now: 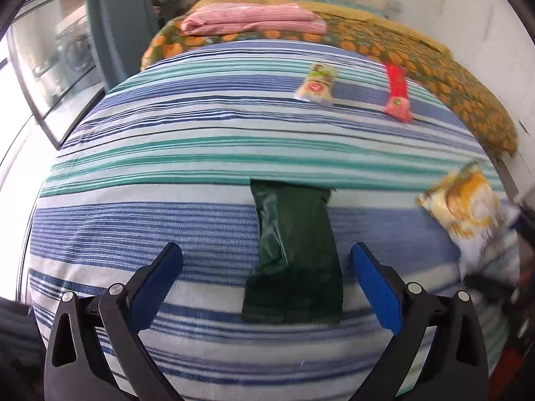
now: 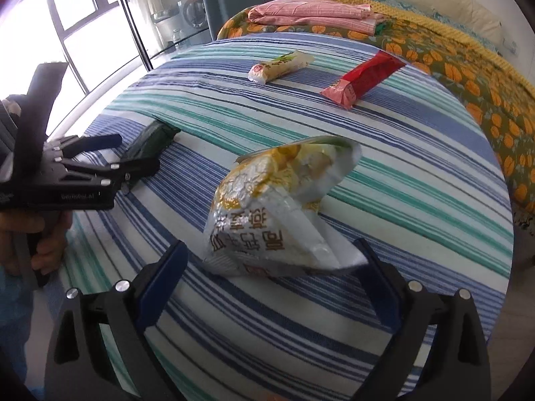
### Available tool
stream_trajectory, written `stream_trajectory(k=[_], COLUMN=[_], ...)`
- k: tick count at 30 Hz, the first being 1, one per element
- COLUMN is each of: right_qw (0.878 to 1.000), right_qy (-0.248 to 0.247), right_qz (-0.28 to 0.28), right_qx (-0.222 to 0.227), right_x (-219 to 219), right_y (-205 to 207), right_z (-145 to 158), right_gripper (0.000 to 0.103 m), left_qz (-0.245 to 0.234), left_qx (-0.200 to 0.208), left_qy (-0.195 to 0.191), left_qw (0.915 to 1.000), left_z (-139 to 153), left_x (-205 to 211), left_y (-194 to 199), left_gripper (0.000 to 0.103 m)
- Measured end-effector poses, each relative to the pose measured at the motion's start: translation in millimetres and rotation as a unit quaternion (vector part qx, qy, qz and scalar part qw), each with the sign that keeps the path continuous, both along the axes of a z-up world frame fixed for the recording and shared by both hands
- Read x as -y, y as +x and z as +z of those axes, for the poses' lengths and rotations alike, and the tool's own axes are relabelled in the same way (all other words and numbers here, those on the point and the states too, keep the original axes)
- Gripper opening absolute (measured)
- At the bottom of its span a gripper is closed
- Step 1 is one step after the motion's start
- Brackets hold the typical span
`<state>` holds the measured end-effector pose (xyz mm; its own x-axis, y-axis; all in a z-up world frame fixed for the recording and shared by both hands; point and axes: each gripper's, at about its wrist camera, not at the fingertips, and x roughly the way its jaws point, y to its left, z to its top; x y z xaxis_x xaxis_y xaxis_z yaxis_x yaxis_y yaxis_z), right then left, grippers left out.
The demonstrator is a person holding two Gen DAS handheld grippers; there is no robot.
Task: Collect trash
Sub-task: 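Lift the chip bag with the right tool while the left tool regrasps the green packet, then carry the green packet with the left tool while the right tool carries the chip bag to the basket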
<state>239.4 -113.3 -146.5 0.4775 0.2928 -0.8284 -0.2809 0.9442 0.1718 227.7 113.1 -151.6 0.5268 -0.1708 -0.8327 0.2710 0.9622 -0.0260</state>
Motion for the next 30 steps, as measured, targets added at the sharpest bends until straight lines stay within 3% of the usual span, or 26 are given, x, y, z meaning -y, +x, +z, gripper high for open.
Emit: stream_trajectory(k=[5, 9, 10, 11, 12, 14, 16, 19, 24, 30], right_qw=[1.000, 0.998, 0.998, 0.997, 0.997, 0.997, 0.999, 1.000, 0.999, 0.993], right_qy=[0.002, -0.054, -0.064, -0.072, -0.079, -0.068, -0.048, -0.027, 0.024, 0.092], right_qz=[-0.005, 0.008, 0.008, 0.008, 0.007, -0.002, -0.011, -0.016, -0.033, -0.079], right_qx=[-0.002, -0.007, -0.010, -0.011, -0.014, -0.018, -0.012, -0.001, 0.007, 0.008], right_x=[4.8, -23.3, -26.1, -28.7, -30.4, -27.3, -18.7, -5.0, 28.3, 97.2], right_y=[7.3, 26.2, 29.8, 32.9, 34.9, 34.9, 28.3, 14.2, -9.1, -41.6], right_z=[21.1, 17.7, 14.8, 11.5, 8.3, 6.1, 12.6, 22.3, 38.4, 48.3], right_gripper=[0.095, 0.094, 0.089, 0.082, 0.062, 0.056, 0.051, 0.049, 0.049, 0.049], left_qz=[-0.019, 0.001, 0.005, 0.008, 0.010, 0.006, 0.002, 0.005, 0.009, -0.037], left_qx=[-0.010, -0.008, -0.007, -0.008, -0.007, -0.003, 0.000, 0.004, 0.003, 0.002], left_qy=[-0.022, 0.017, 0.022, 0.021, 0.023, 0.023, 0.027, 0.026, -0.036, -0.086], left_qw=[0.9995, 0.9998, 0.9997, 0.9997, 0.9997, 0.9997, 0.9996, 0.9997, 0.9993, 0.9957], left_z=[2.9, 1.4, 1.9, 2.9, 4.2, 7.4, 9.8, 10.8, 20.5, 35.7], left_x=[2.9, 16.7, 17.7, 18.6, 20.0, 22.9, 27.2, 30.8, 39.7, 92.3], left_y=[-6.1, 2.1, 3.0, 3.7, 3.9, 2.1, -0.6, -5.6, -25.7, -56.4], left_gripper=[0.098, 0.090, 0.087, 0.082, 0.079, 0.051, 0.038, 0.035, 0.034, 0.034])
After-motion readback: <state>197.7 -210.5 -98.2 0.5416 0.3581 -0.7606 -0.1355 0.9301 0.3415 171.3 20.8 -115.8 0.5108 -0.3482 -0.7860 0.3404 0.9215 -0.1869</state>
